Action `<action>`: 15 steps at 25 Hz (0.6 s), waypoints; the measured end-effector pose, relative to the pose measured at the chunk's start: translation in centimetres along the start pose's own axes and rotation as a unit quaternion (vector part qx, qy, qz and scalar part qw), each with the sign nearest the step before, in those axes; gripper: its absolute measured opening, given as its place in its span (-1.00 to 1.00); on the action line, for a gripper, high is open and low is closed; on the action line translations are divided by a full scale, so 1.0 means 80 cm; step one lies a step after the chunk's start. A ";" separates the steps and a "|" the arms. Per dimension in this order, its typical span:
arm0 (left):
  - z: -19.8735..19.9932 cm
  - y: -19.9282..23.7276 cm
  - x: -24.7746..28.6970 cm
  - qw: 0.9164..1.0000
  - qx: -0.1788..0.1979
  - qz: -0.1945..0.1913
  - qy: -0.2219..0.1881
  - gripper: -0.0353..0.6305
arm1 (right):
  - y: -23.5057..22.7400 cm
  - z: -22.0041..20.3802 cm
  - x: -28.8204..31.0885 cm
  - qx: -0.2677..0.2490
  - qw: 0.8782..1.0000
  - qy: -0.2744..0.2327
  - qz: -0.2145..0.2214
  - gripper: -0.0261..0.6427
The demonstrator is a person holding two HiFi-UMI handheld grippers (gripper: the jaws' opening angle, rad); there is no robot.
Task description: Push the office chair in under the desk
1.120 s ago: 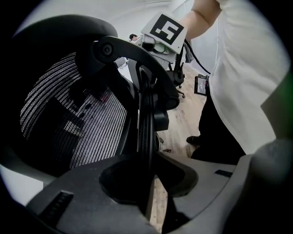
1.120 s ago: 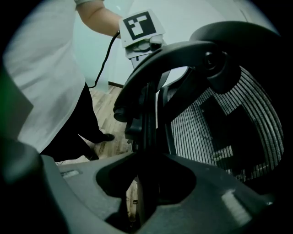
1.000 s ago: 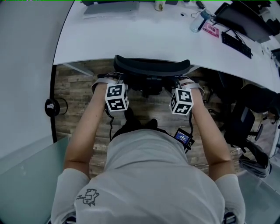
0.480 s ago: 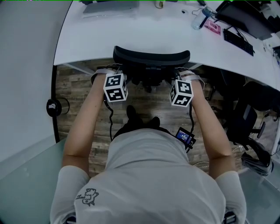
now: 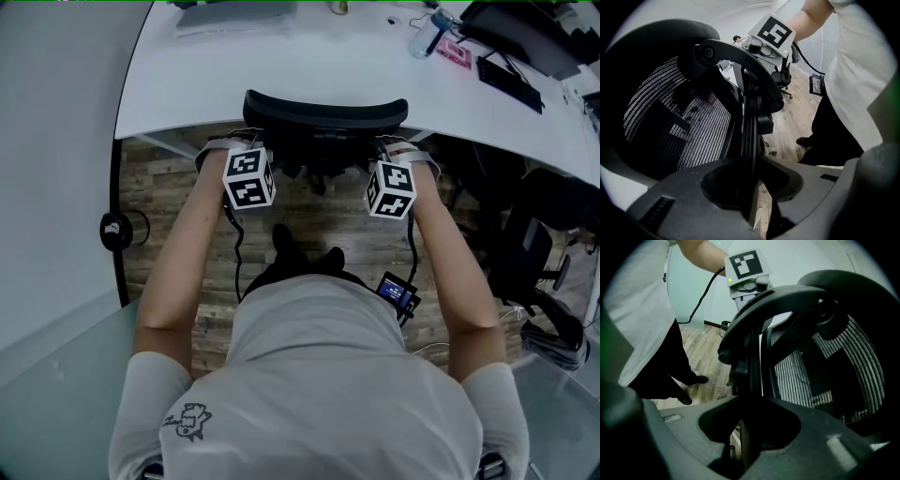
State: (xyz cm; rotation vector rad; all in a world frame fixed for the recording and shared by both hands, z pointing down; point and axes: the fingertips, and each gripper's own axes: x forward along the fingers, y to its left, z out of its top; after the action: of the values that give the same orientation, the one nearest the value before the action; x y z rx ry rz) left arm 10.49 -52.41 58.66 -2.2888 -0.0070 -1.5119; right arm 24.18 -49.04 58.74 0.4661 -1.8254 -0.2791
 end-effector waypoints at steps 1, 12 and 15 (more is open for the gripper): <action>0.000 0.000 0.000 1.000 -0.001 0.001 0.000 -0.56 | 0.000 0.000 0.000 -0.001 1.000 0.000 -0.001 -0.58; 0.006 0.008 -0.009 0.998 -0.014 0.066 -0.020 -0.41 | -0.011 -0.003 -0.011 -0.001 0.999 0.006 -0.047 -0.39; 0.012 0.008 -0.026 0.995 -0.041 0.080 -0.036 -0.40 | -0.010 -0.004 -0.029 0.012 0.998 -0.007 -0.057 -0.39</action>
State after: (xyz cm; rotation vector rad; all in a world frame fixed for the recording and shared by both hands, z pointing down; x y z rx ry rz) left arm 10.63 -52.25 56.27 -2.3447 0.2176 -1.3730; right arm 25.23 -48.73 56.52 0.5873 -1.8199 -0.3387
